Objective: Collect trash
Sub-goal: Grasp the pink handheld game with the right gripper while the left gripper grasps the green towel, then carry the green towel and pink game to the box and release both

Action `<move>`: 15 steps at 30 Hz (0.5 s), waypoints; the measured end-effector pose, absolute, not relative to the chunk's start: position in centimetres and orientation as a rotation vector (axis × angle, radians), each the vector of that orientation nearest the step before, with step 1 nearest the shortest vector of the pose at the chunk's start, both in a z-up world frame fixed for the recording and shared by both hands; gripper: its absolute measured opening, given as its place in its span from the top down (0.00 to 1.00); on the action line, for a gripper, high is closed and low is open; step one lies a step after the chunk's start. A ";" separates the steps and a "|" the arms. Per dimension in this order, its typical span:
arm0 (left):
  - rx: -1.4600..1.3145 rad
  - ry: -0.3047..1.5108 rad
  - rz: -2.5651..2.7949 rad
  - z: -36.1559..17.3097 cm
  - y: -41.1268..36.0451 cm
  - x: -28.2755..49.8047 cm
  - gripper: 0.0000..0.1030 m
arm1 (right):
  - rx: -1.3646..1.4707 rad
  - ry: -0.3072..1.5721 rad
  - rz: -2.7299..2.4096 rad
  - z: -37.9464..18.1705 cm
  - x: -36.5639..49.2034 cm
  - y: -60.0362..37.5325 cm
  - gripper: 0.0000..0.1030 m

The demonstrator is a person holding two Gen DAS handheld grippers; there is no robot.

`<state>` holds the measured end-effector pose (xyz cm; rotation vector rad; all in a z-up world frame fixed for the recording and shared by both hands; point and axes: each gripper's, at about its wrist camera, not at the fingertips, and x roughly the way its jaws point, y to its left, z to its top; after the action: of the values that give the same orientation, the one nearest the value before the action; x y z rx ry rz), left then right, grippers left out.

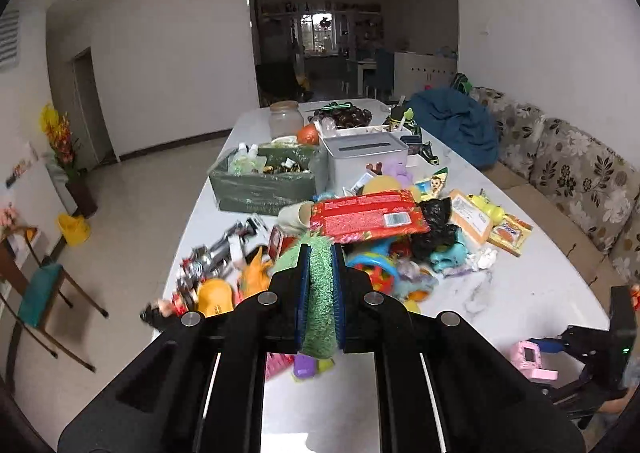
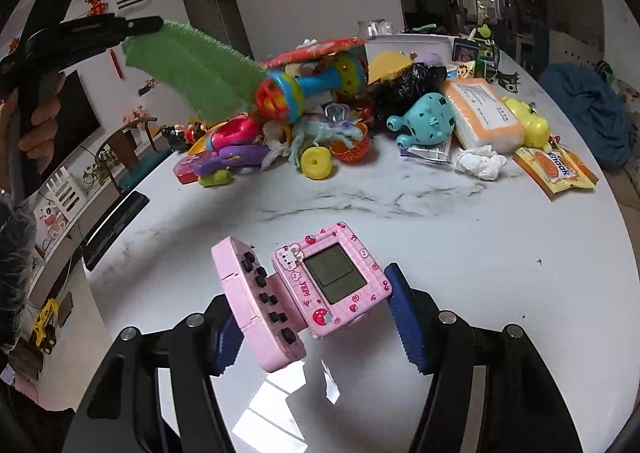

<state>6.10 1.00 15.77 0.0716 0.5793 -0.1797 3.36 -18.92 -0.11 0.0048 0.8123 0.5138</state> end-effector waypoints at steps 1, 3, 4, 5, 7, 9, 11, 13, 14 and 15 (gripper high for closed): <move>0.059 0.567 -0.204 16.3 0.8 5.2 0.91 | 0.005 0.815 0.514 0.0 3.3 -19.0 0.39; 0.067 0.502 -0.223 18.6 0.7 2.9 0.91 | 0.000 0.811 0.500 0.3 2.7 -19.3 0.39; 0.079 0.477 -0.228 19.6 0.3 2.3 0.91 | 0.000 0.808 0.496 0.6 2.4 -19.4 0.39; 0.092 0.443 -0.230 20.8 0.0 1.3 0.91 | 0.005 0.802 0.493 1.0 2.0 -19.6 0.39; 0.104 0.391 -0.238 23.0 -0.4 -0.8 0.91 | 0.022 0.786 0.496 1.7 1.1 -19.9 0.39; 0.107 0.358 -0.258 24.4 -0.8 -3.0 0.91 | 0.031 0.765 0.505 2.5 -0.2 -20.1 0.39; 0.123 0.317 -0.277 25.2 -1.1 -5.7 0.90 | 0.022 0.743 0.514 3.5 -2.0 -20.1 0.39; 0.120 0.296 -0.298 25.5 -1.1 -7.8 0.90 | 0.011 0.731 0.526 4.3 -3.5 -20.1 0.39; 0.117 0.284 -0.321 25.6 -1.1 -9.1 0.90 | 0.000 0.722 0.532 4.8 -4.6 -20.1 0.39; 0.116 0.268 -0.333 25.7 -1.0 -10.8 0.90 | -0.006 0.717 0.534 5.1 -5.5 -20.1 0.39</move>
<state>-10.77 -1.02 25.72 0.1165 0.2682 -0.3325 -5.48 -20.13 5.13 -0.0059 0.7171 0.5341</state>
